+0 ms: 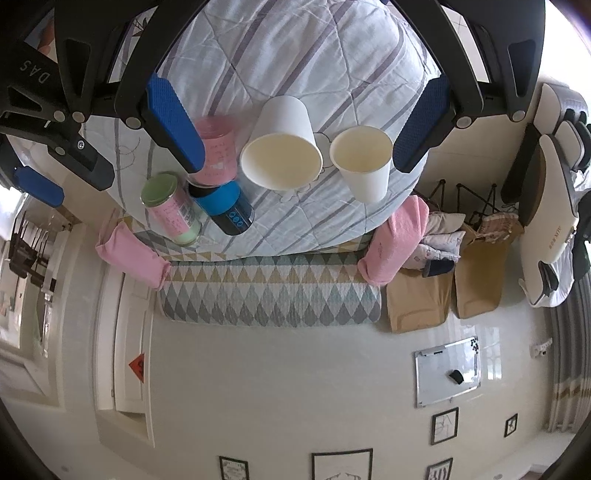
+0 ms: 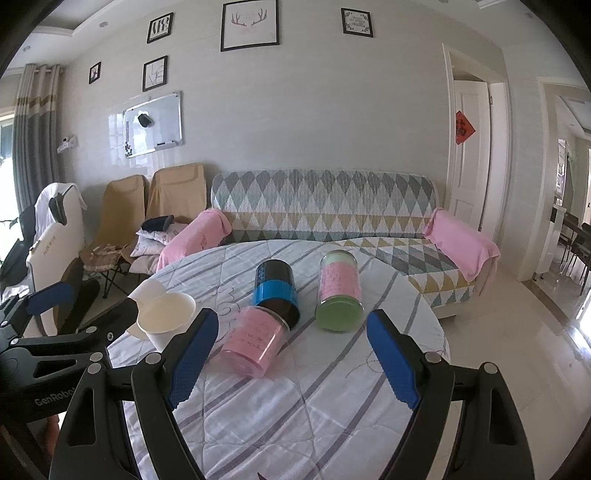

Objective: Flip cup upright

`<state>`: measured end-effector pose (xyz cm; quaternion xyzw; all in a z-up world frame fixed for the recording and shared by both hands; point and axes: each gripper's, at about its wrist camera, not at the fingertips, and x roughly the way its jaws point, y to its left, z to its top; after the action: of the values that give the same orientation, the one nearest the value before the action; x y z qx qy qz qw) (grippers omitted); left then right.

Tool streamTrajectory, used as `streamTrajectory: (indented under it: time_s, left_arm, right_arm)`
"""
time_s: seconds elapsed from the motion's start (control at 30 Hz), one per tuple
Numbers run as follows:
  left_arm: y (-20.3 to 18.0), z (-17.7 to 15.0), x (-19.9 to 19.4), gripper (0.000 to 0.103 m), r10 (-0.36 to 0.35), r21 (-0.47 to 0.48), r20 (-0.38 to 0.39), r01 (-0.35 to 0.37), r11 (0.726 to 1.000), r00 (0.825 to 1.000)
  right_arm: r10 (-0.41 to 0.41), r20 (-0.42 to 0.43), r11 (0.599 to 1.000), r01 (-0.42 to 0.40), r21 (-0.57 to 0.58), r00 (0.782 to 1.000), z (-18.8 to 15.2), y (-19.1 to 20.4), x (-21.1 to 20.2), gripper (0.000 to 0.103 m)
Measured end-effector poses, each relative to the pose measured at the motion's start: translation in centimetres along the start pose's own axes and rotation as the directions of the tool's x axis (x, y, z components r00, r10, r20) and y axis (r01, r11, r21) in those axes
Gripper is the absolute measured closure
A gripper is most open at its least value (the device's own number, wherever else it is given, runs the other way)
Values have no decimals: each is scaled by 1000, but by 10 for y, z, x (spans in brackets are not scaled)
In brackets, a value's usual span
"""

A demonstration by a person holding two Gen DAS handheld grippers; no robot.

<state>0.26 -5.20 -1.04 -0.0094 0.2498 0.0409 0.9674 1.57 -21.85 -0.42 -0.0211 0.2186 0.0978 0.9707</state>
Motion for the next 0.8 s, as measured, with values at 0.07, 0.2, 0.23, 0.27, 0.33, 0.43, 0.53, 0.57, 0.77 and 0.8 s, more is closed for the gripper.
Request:
streamTrajectory:
  time_s: [0.07, 0.2, 0.23, 0.27, 0.33, 0.43, 0.53, 0.57, 0.77, 0.8]
  left_arm:
    - [1, -1, 4, 0, -8, -3, -16, 8, 1000, 1000]
    - [1, 0, 11, 0, -11, 1, -30, 11, 1000, 999]
    - [1, 1, 11, 0, -10, 2, -22, 10, 1000, 1000]
    - [1, 1, 11, 0, -10, 2, -15, 10, 1000, 1000]
    - [1, 2, 9, 0, -7, 8, 30, 7, 1000, 1000]
    - [-1, 4, 5, 0, 12, 22, 85, -14, 1000, 996]
    - [1, 6, 3, 0, 9, 21, 112, -11, 1000, 994]
    - [2, 7, 3, 0, 4, 17, 118, -6, 1000, 993]
    - [2, 8, 7, 0, 16, 27, 117, -19, 999, 993]
    - [2, 7, 8, 0, 15, 27, 111, -18, 999, 994]
  right_arm:
    - [-2, -7, 1000, 2, 0, 1000, 1, 0, 2, 19]
    - [-2, -2, 1000, 2, 1, 1000, 1, -1, 3, 19]
    - [-2, 0, 1000, 2, 2, 1000, 2, -1, 5, 19]
    - [-2, 6, 1000, 2, 4, 1000, 2, -1, 5, 19]
    - [-1, 22, 1000, 1, 9, 1000, 3, -2, 5, 19]
    - [-6, 47, 1000, 5, 10, 999, 3, -2, 5, 19]
    - [-3, 66, 1000, 2, 11, 998, 3, -1, 4, 19]
    - [-2, 72, 1000, 1, 10, 997, 3, -1, 5, 19]
    - [-6, 93, 1000, 7, -6, 996, 4, 3, 6, 19]
    - [-6, 87, 1000, 7, -5, 996, 4, 3, 7, 19]
